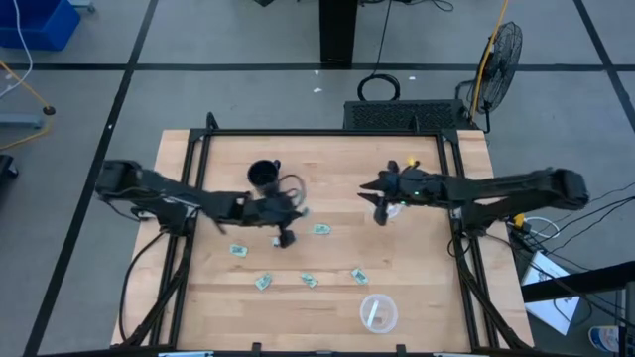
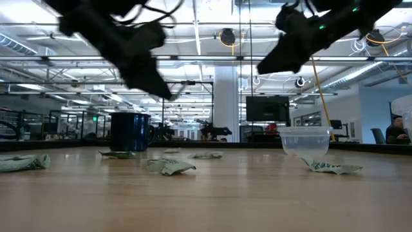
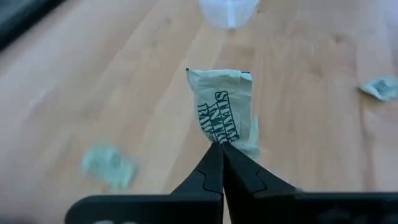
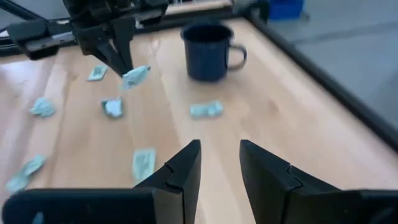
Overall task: Pick and place Stevia / Truvia into bins
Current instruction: Put the light green stevia packet into the top transparent container
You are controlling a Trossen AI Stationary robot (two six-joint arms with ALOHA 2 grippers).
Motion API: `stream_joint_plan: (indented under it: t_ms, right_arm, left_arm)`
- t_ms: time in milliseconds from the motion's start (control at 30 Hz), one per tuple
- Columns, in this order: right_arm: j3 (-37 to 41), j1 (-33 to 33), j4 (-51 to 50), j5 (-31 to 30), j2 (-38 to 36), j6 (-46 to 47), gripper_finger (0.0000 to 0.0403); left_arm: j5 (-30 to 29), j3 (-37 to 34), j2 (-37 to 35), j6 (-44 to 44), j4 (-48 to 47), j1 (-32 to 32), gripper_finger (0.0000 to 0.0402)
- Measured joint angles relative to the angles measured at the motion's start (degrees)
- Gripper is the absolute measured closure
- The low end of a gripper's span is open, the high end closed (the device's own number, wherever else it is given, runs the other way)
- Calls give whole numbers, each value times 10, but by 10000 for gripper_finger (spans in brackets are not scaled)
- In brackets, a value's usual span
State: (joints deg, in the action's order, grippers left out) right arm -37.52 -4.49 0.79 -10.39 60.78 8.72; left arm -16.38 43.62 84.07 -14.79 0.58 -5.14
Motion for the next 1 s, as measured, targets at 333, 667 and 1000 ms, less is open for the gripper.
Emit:
stream_joint_plan:
  t_ms: [333, 667, 1000]
  right_arm:
    - [0, 12, -142, -211, -151, 13, 298]
    - [0, 12, -195, -335, -196, -3, 298]
    - [0, 9, -164, -349, -198, -53, 298]
  left_arm:
    - [18, 288, 248, 168, 13, 53, 401]
    - [94, 508, 437, 226, 4, 74, 401]
    - [89, 565, 486, 237, -48, 90, 382]
